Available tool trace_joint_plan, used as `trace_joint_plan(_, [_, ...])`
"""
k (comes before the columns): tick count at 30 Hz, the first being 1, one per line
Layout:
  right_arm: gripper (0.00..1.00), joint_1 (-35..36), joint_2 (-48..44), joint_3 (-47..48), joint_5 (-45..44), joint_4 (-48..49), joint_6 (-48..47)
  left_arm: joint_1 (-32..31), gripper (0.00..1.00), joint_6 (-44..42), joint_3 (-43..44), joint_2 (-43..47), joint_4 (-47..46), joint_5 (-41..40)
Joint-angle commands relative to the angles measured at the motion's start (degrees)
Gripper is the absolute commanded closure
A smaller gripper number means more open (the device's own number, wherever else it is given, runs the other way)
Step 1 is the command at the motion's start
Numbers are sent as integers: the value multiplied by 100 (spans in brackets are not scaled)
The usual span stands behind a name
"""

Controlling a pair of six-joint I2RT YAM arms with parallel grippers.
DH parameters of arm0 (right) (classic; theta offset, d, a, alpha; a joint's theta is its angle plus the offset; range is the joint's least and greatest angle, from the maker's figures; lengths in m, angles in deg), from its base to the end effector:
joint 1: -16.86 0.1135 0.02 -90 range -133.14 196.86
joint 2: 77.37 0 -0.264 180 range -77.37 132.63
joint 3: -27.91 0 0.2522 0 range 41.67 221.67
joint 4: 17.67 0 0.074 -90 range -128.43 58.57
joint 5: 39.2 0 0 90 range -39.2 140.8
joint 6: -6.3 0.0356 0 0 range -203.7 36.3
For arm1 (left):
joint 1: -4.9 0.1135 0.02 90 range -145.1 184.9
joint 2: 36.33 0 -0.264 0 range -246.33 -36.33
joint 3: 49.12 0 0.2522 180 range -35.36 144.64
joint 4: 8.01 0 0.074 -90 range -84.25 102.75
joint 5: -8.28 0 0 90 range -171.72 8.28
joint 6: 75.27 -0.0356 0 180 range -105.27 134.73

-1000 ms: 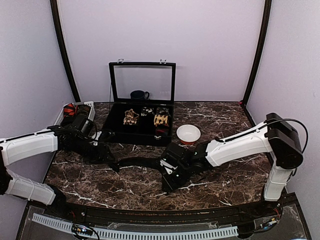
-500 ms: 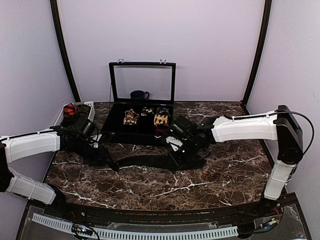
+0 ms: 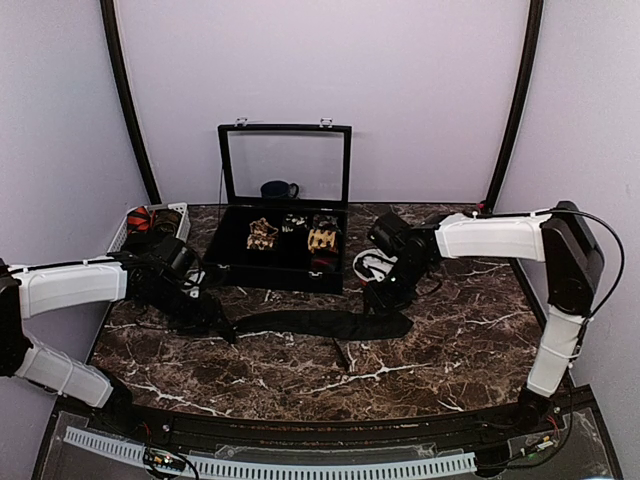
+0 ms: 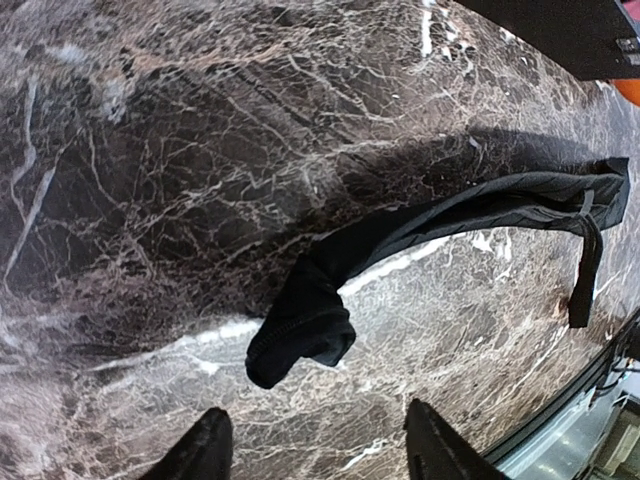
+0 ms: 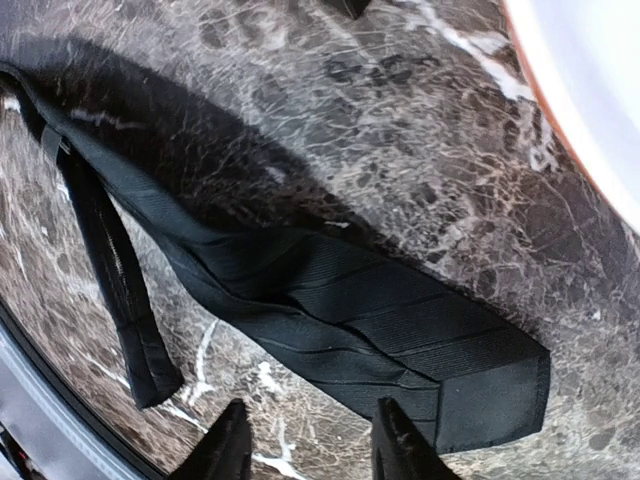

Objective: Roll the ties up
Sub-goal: Adjust the tie at the center of the board.

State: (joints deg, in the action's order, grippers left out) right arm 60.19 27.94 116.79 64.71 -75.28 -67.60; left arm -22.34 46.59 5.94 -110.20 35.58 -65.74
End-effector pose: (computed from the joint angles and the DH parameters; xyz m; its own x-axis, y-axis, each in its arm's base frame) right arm 0.2571 0.2543 0.1924 -0.8700 -0.4506 -0.2001 -0.4922 0.8178 0.2983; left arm 0.2049 -0.1165 0.1899 -0.9613 -0.0758 -0.2647 0.0542 0.8905 -0.4518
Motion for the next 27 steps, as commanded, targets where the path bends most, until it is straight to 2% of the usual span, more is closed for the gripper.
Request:
trace_joint_plan(1, [54,6,-442,-254,419,492,193,-79,36,203,61,104,-91,-54])
trace_joint_plan(3, [49,76,-662,-439,672,854,330,-145,34,393,-64,183,-219,-123])
trace_joint_plan(6, [46,210,-545,-496,604,954,393,-353,33,715,-218,214,-552,-317])
trace_joint_plan(11, [49,152,-222,-489,100,1087,501,-761,31,1008,-200,-212,-781,-772])
trace_joint_plan(15, [50,113,139,-480,56,1254,516,-765,36,1131,-124,-466,-553,-1227])
trace_joint_plan(21, [52,63,455,-701,-107,1288,418,-766,51,771,92,-631,-283,-1652])
trace_joint_plan(27, [53,2,370,-1126,-162,1213,322,-765,71,164,324,-1125,-101,-1666])
